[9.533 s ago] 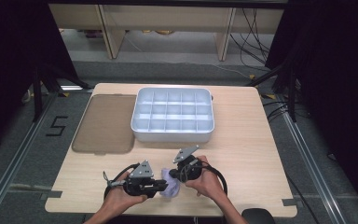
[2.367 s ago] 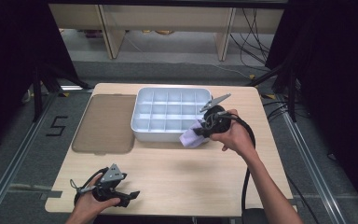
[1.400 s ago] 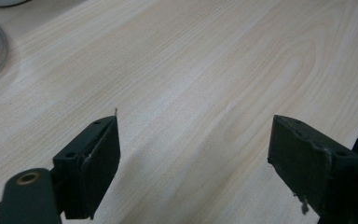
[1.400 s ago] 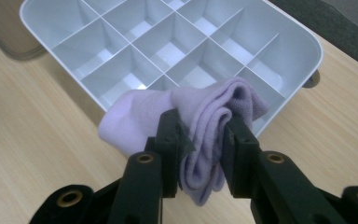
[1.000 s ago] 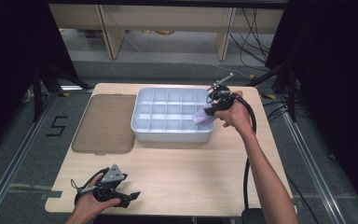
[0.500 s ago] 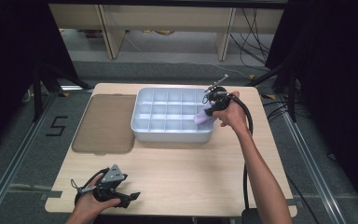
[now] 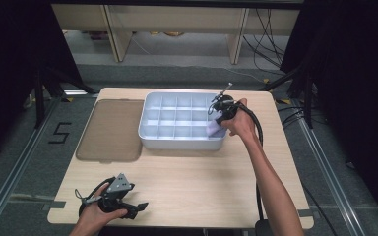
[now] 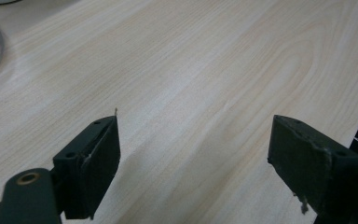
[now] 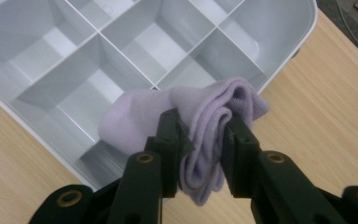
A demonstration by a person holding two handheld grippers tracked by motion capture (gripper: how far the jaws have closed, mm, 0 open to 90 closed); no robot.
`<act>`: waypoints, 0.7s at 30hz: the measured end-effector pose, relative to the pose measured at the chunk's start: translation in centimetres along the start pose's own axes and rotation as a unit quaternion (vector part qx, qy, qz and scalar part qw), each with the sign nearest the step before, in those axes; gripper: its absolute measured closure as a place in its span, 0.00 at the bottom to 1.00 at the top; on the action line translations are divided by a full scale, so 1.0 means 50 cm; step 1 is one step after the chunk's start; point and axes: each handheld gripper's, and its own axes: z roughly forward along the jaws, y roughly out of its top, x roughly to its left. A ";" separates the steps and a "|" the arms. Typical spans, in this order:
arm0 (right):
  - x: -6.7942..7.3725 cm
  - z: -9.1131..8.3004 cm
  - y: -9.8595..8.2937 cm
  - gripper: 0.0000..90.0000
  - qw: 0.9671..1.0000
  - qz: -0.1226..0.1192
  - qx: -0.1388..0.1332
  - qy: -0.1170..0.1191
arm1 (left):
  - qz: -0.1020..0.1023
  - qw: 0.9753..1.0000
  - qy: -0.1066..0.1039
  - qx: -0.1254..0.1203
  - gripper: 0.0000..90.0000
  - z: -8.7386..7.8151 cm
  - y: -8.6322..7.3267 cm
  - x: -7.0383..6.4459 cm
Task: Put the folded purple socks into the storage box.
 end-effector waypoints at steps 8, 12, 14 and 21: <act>0.009 0.022 -0.006 0.79 1.000 -0.023 0.013 -0.016 | -0.002 1.000 0.001 -0.002 0.18 0.001 0.000 0.000; 0.013 0.026 -0.004 0.79 0.999 -0.035 0.016 -0.023 | -0.008 1.000 -0.004 -0.008 0.18 0.002 0.000 -0.003; 0.017 0.029 -0.004 0.79 0.999 -0.038 0.021 -0.027 | -0.012 1.000 -0.003 -0.006 0.18 0.002 0.000 -0.004; 0.026 0.041 0.003 0.79 0.996 -0.065 0.034 -0.044 | 0.000 1.000 0.001 -0.002 0.18 0.000 0.000 0.001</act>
